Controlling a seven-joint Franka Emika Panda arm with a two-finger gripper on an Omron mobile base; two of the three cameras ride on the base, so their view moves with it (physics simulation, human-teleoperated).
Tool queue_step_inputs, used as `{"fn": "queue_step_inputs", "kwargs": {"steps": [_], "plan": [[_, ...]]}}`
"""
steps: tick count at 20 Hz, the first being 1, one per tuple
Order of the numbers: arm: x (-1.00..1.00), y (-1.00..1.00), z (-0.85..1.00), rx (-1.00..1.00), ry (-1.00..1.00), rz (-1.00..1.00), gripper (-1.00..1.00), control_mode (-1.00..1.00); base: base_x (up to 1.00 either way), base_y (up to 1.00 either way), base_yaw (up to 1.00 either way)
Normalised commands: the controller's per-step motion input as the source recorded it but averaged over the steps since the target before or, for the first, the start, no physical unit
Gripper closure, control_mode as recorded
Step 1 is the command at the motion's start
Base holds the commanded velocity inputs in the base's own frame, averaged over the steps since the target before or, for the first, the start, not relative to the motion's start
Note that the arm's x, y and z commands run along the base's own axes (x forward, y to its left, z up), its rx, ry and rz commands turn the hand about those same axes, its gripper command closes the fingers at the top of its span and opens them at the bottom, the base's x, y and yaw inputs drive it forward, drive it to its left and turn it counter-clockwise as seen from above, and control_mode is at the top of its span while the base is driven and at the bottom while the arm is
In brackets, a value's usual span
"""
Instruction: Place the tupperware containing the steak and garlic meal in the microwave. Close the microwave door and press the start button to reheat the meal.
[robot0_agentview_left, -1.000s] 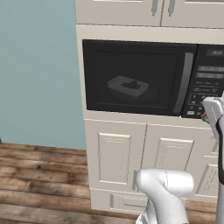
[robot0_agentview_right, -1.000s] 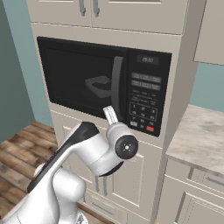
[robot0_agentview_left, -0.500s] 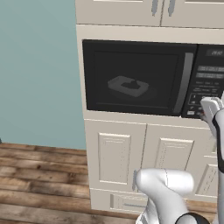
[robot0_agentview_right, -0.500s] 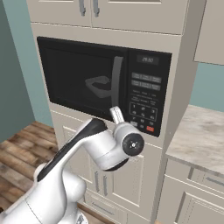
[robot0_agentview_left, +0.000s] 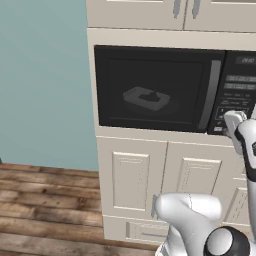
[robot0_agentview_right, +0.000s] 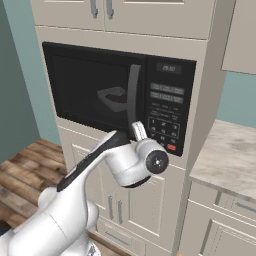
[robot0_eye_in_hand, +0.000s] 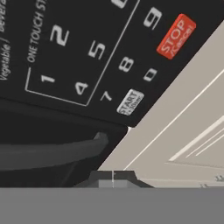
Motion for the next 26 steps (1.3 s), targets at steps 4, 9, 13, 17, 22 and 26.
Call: {"fn": "queue_step_inputs", "kwargs": {"steps": [4,9,13,17,22,26], "plan": [[0.35,-0.14,-0.22,0.01,0.0,0.0,1.0,-1.0,0.0,0.0,0.0],[0.37,-0.15,-0.21,0.01,0.0,0.0,1.0,-1.0,0.0,0.0,0.0],[0.35,-0.18,-0.19,0.01,0.0,0.0,1.0,-1.0,0.0,0.0,0.0],[0.34,-0.21,-0.21,0.01,0.0,0.0,1.0,-1.0,0.0,0.0,0.0],[0.37,-0.16,-0.21,0.0,0.0,0.0,1.0,-1.0,0.0,0.0,0.0],[0.39,-0.13,-0.19,0.0,0.0,0.0,1.0,-1.0,0.0,0.0,0.0]]}}
